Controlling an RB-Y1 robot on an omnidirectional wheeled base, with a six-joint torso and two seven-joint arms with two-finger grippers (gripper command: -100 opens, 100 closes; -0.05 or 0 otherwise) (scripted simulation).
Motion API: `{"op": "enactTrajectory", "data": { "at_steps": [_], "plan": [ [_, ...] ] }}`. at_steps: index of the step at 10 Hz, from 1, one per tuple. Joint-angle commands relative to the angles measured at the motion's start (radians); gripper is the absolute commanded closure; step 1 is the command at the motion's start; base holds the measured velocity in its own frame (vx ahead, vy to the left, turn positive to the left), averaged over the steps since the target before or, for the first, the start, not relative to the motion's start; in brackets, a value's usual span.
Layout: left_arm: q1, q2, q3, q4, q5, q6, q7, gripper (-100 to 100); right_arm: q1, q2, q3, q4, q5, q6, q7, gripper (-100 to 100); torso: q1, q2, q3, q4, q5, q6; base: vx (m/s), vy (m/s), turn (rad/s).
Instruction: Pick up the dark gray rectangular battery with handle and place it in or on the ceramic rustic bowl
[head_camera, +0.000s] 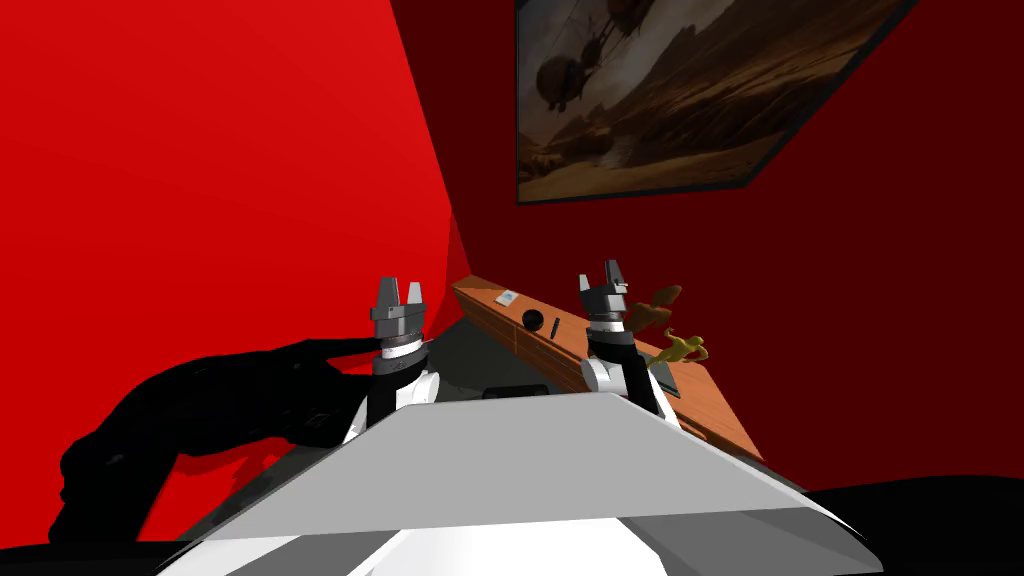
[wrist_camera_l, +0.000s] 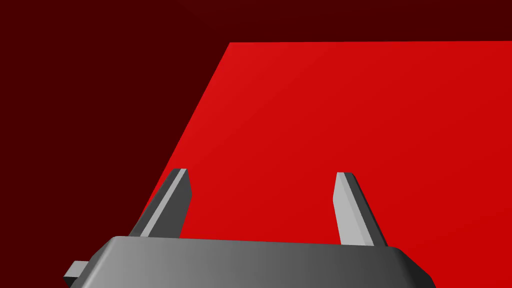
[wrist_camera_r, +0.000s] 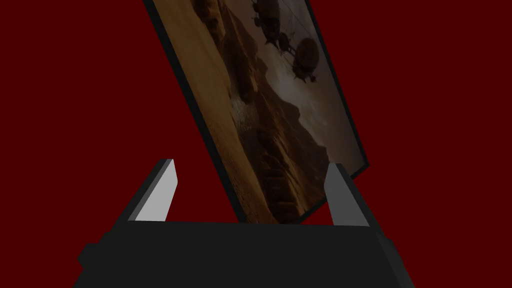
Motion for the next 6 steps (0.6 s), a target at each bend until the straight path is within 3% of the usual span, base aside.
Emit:
{"op": "enactTrajectory", "data": {
  "at_steps": [1,6],
  "plan": [
    [0.000,0.000,0.000,0.000,0.000,0.000,0.000,0,0.014,-0.033,0.007,0.024,-0.005,0.020,-0.007,-100,0.000,0.000,0.000,0.000,0.000,0.000,-0.021,0.025,0.241],
    [0.000,0.000,0.000,0.000,0.000,0.000,0.000,0,0.069,-0.097,0.036,0.125,-0.031,0.113,-0.027,-100,0.003,0.003,0.002,0.001,0.001,0.000,-0.037,0.044,0.275]
  ]
}}
